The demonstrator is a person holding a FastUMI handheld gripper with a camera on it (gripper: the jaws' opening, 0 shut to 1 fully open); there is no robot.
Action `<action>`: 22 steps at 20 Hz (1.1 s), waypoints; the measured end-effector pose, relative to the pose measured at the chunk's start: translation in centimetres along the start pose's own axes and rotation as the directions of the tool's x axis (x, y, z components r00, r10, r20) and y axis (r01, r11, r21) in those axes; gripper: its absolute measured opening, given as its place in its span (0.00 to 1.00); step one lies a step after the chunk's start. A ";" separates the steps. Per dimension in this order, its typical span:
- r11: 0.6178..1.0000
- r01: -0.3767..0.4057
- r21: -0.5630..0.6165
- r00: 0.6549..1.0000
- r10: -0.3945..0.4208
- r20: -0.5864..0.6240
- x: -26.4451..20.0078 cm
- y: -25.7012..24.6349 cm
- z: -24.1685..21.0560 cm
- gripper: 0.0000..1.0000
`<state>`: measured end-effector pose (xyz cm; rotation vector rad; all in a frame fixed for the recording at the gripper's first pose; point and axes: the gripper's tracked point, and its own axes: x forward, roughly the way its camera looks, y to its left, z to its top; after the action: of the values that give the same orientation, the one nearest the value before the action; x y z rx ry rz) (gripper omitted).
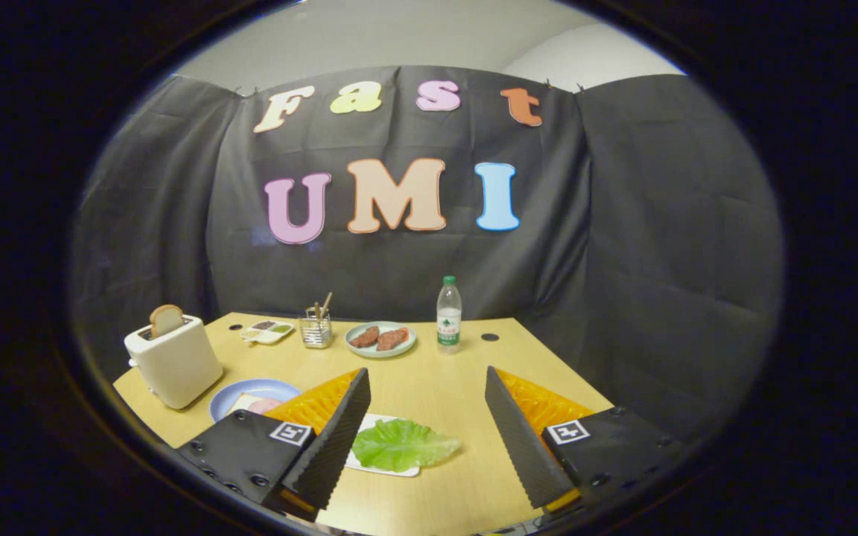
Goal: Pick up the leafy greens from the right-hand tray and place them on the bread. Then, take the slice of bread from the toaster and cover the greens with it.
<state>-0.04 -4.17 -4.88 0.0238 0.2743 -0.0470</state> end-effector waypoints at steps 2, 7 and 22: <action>1.000 0.012 0.006 0.999 -0.012 -0.050 0.7 -0.7 -1.3 0.98; 0.998 0.023 0.061 0.980 -0.011 -0.199 2.7 -1.5 -5.8 0.98; 0.910 0.055 0.411 0.881 0.149 -0.449 6.7 -1.9 -15.0 0.95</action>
<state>2.31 -5.94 -21.13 0.4734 0.7534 -0.0488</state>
